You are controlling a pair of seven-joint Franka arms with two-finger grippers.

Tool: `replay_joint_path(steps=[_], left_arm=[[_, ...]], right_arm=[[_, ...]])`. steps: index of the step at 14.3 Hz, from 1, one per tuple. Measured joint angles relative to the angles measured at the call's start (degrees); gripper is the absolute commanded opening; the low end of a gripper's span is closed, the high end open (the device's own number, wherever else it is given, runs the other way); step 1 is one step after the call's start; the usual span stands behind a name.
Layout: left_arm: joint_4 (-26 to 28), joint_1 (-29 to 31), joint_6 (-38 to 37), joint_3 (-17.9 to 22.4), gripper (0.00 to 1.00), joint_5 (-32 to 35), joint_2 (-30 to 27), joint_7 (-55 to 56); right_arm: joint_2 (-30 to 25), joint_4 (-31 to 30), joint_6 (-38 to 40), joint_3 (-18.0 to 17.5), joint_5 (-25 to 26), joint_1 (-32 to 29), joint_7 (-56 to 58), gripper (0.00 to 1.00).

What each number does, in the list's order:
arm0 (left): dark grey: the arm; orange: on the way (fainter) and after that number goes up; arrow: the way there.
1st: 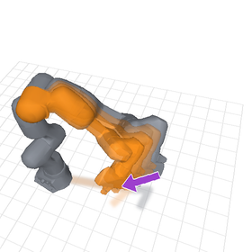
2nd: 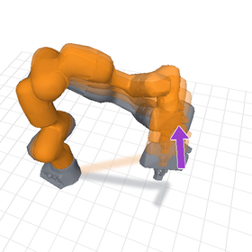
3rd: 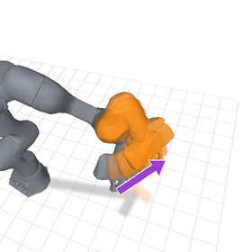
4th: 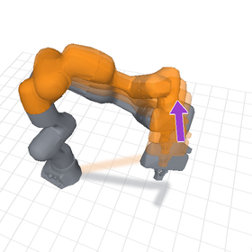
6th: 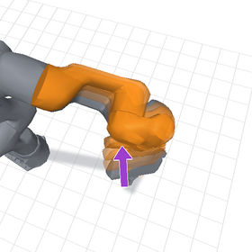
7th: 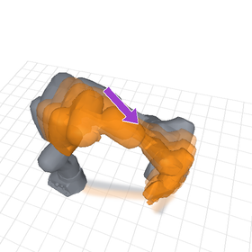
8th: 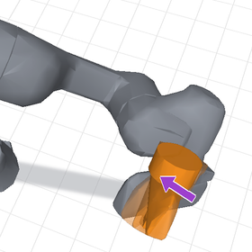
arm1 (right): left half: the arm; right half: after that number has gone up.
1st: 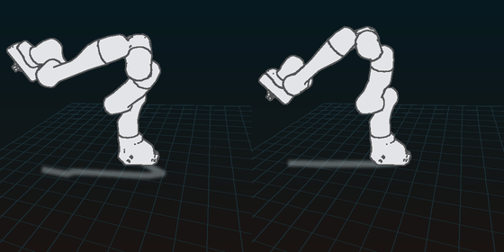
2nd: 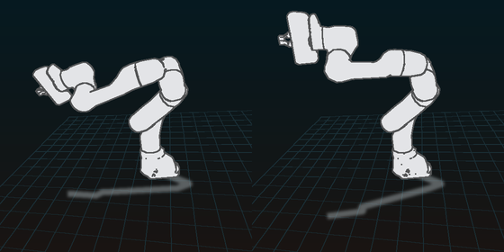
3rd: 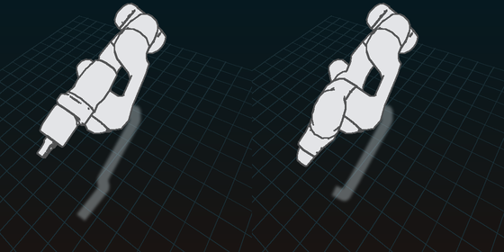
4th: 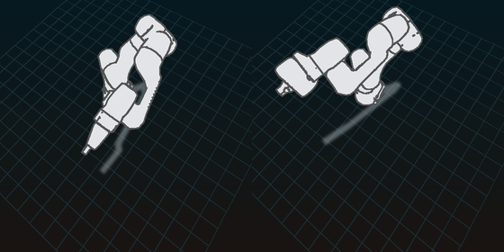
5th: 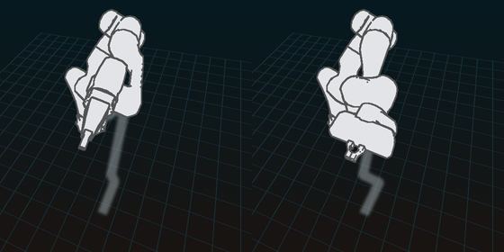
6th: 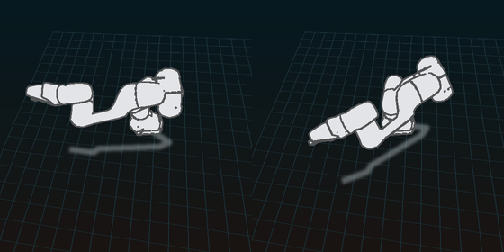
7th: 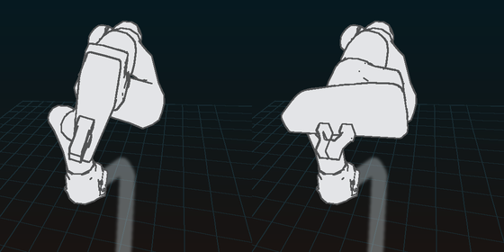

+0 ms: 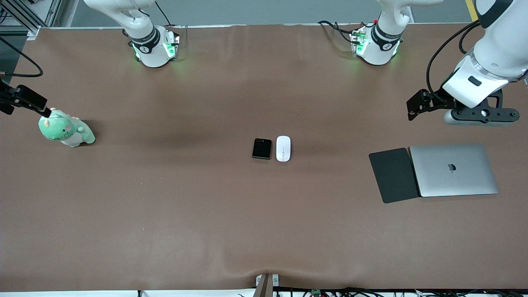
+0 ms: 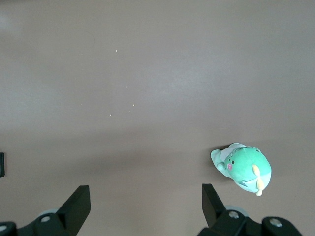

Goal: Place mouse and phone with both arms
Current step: 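Move the left gripper toward the white mouse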

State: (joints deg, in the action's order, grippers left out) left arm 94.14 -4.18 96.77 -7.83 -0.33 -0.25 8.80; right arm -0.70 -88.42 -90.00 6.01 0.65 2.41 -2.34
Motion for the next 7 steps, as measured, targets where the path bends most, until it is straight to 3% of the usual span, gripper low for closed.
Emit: replay_joint_path(steps=[7], left_arm=[[0.0, 0.1, 0.25, 0.03, 1.0, 0.0, 0.32, 0.0]], right_arm=[[0.0, 0.0, 0.07, 0.0, 0.0, 0.0, -0.07, 1.0]])
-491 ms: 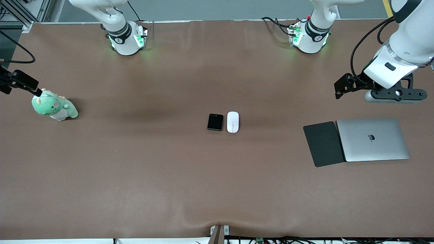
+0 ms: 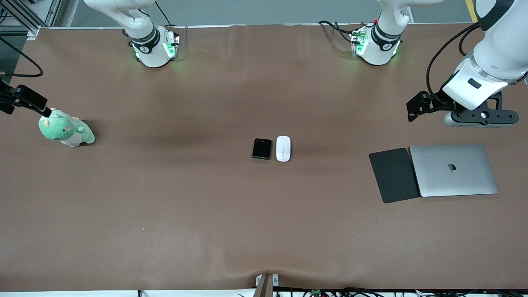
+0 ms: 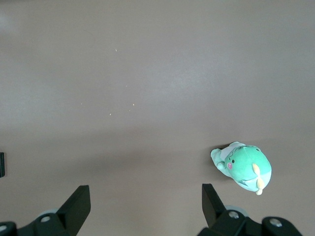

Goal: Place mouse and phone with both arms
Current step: 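Move the left gripper toward the white mouse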

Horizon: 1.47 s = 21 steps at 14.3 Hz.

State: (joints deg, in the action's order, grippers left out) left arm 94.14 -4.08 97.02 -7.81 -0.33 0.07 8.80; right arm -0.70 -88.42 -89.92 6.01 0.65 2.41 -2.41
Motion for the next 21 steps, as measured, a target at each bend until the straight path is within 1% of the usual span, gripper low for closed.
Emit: replay_joint_path(steps=[4, 6, 12, 15, 17, 19, 21], left_arm=[[0.1, -0.28, 0.02, -0.09, 1.0, 0.0, 0.02, 0.05], [0.68, -0.69, 0.64, -0.9, 1.0, -0.08, 0.11, 1.12], [6.29, -1.66, 8.55, -7.31, 1.0, -0.1, 1.37, 8.65], [8.75, -1.94, 12.43, -11.77, 1.0, -0.1, 3.62, 13.62], [10.96, -2.21, 16.27, -14.36, 1.0, -0.1, 5.46, 16.38], [12.86, -3.48, 19.85, -15.27, 1.0, -0.07, 7.73, 18.63], [13.48, -5.78, 22.08, -15.31, 1.0, 2.0, 10.61, 22.42]], right_arm=[[0.0, 0.0, 0.0, -0.03, 0.0, 0.01, 0.0, 1.0], [0.02, 0.0, 0.0, -0.16, 0.0, 0.07, 0.0, 1.0], [0.05, -0.01, 0.0, -0.33, 0.0, 0.11, 0.0, 1.0], [0.05, -0.02, 0.0, -0.33, 0.0, 0.11, 0.0, 1.0], [0.05, -0.03, 0.0, -0.32, 0.0, 0.11, 0.0, 1.0], [0.05, -0.03, 0.0, -0.32, 0.0, 0.11, 0.0, 1.0], [0.05, -0.03, 0.0, -0.32, 0.0, 0.11, 0.0, 1.0]])
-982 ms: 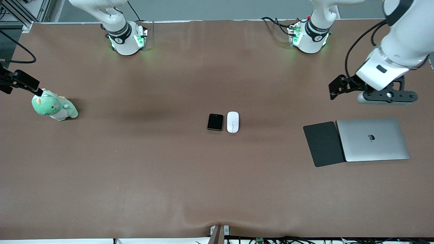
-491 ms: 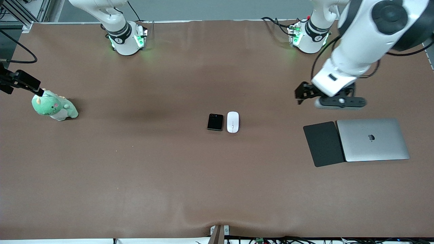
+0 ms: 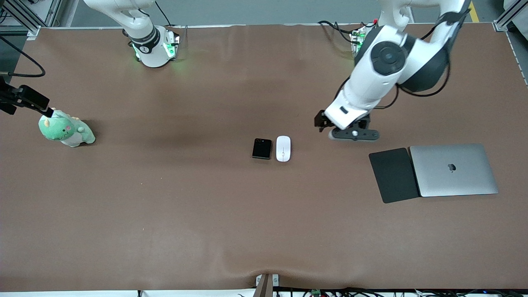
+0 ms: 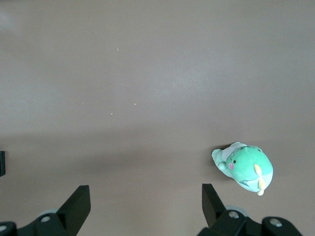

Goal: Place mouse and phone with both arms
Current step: 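Move the left gripper toward the white mouse, then lower the left gripper over the white mouse and close on it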

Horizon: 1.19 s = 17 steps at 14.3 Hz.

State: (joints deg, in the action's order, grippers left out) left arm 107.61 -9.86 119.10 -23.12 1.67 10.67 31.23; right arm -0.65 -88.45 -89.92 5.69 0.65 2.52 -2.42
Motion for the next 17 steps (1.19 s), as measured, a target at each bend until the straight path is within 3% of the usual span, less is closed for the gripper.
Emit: replay_joint_path(steps=[4, 10, 14, 17], left_arm=[[0.38, -4.85, 5.64, -0.05, 1.0, 6.54, 7.46, 10.32], [0.33, -8.11, 11.02, -0.06, 1.0, 8.11, 14.99, 16.01], [0.1, -10.19, 14.97, -0.07, 1.0, 17.71, 19.56, 23.76], [-2.17, -10.62, 16.17, -0.06, 1.0, 20.24, 23.59, 25.4]], right_arm=[[0.0, -0.01, 0.0, 0.0, 0.0, 0.0, 0.0, 1.0], [0.01, -0.01, 0.0, 0.02, 0.0, -0.01, 0.0, 1.0], [0.02, -0.02, 0.0, 0.01, 0.0, 0.0, 0.0, 1.0], [0.03, -0.02, 0.0, 0.0, 0.0, 0.0, 0.0, 1.0]])
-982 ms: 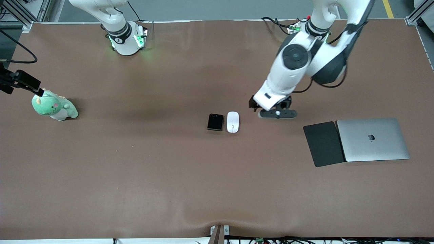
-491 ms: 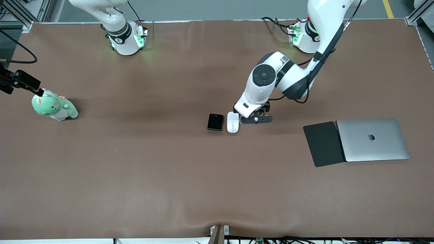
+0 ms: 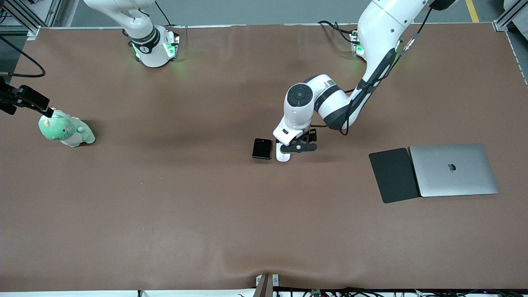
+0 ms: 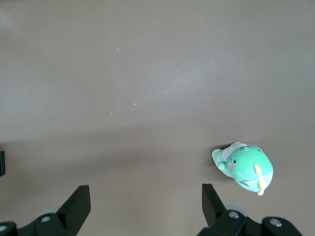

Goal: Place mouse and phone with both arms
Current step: 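Lower the left gripper over the white mouse and close on it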

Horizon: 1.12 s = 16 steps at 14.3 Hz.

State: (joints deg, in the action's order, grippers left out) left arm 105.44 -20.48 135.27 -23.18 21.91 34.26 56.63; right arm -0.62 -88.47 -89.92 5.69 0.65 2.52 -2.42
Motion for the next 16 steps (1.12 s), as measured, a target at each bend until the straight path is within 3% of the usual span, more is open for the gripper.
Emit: replay_joint_path(steps=[5, 16], left_arm=[[-5.66, -0.35, 0.09, 0.0, 1.0, 0.05, 4.52, 0.0], [-8.35, -1.54, 0.09, 0.0, 1.0, 0.05, 8.45, 0.0]], right_arm=[[0.01, 0.0, 0.0, 0.0, 0.0, 0.0, 0.0, 1.0], [0.02, 0.0, 0.0, -0.03, 0.0, 0.01, 0.0, 1.0]])
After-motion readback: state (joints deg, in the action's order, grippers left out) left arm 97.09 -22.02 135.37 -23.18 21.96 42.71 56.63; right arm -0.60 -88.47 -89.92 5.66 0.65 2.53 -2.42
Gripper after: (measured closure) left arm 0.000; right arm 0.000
